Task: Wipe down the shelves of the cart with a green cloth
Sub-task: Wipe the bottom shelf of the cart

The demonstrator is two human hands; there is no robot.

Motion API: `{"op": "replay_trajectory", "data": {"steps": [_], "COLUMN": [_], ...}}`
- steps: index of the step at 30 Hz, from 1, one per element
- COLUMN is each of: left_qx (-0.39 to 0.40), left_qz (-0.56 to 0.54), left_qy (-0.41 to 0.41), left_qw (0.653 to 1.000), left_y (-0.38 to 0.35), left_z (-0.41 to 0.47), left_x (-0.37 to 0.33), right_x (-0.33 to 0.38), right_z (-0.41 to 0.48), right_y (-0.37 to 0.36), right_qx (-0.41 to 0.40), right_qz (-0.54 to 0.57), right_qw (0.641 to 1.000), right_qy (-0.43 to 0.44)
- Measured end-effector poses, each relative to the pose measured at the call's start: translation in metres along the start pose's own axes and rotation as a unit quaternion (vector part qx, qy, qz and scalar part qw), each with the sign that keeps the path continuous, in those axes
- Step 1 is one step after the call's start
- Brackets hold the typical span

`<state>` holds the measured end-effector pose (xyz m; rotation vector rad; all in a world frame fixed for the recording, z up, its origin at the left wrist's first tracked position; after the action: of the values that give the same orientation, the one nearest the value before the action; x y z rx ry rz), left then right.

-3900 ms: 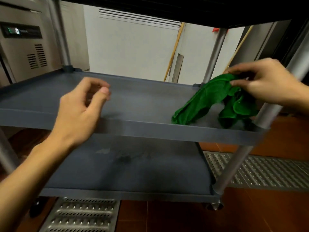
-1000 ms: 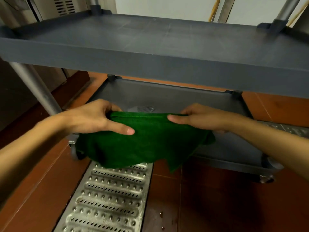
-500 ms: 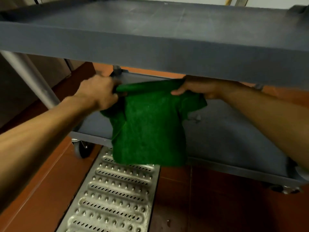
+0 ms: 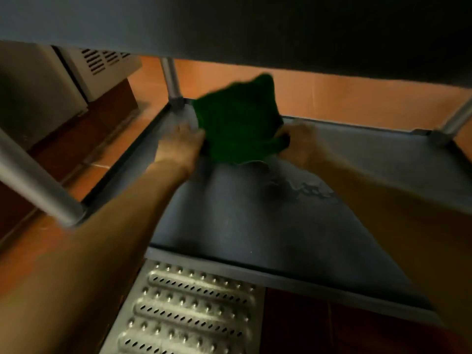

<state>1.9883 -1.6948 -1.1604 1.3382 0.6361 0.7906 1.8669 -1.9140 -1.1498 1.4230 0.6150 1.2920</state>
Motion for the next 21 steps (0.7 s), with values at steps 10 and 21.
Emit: {"op": "replay_trajectory", "data": {"steps": [10,21], "left_qx": [-0.001,0.037], "left_qz": [-0.161,-0.223], "left_qy": [-0.047,-0.016], "left_qw": [0.986,0.974], "left_y": [-0.073,-0.052], "left_z": [-0.026,-0.055], "left_x": [0.014,0.028], "right_x": [-0.041,-0.033], "right_z": [-0.019,-0.042], "right_y": [-0.056,-0.05], "right_qx": [0.132,0.118], "right_qz": [-0.001,0.037], "right_qw": [0.991,0.992], "right_qy": [0.016,0.034]}}
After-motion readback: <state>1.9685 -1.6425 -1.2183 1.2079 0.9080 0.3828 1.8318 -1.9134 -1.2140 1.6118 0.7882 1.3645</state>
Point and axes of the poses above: each hand's wrist, its own z-axis towards the middle knuckle, its own y-axis out of the back of the hand, x = y × z, the point moved 2 cm from there along z, towards the middle knuckle, and after that the axes turned 1 degree about -z, right-handed, at the moved point
